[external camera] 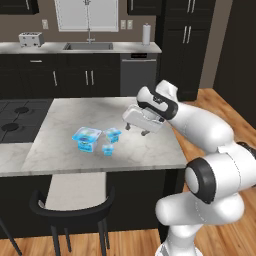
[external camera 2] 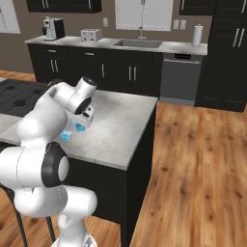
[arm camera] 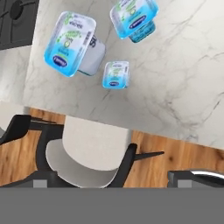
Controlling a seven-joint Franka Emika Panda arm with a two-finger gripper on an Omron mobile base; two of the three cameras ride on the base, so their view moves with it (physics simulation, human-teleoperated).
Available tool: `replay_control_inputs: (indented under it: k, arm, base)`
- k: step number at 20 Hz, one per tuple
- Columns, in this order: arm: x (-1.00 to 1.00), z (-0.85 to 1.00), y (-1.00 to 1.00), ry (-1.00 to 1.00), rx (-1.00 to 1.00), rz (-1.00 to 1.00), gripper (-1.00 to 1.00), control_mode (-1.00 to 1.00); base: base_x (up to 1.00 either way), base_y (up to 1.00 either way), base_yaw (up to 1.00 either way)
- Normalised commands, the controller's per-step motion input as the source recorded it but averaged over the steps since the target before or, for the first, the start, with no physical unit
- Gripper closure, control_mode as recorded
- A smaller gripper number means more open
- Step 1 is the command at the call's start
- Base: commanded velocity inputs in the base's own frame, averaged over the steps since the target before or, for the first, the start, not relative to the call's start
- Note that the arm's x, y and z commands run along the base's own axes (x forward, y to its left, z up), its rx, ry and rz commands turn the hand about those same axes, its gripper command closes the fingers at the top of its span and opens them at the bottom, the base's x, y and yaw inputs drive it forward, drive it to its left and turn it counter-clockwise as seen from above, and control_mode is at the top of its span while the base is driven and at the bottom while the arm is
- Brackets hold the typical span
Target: Stack the yogurt containers by placing the smaller containers on top of the larger containers.
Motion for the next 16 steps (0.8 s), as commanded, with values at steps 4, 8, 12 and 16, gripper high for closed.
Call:
replay_control_inputs:
  k: [4, 8, 12, 16]
  arm:
    - [0.18, -0.01, 0.14, 0.00, 0.02, -0.04, -1.00, -1.00]
    - [0.19, -0.11, 0.01, 0.00, 0.00, -0.02, -1.00, -1.00]
    - [0.20, -0.22, 0.00, 0.00, 0.00, 0.00, -1.00, -1.00]
    - [0.27, -0.17, 0.00, 0.00, 0.00, 0.00, -1.00, -1.00]
  base:
    - [0.00, 0.00, 0.00]
    - [0.00, 0.00, 0.00]
    - [0.00, 0.00, 0.00]
    - [0.00, 0.00, 0.00]
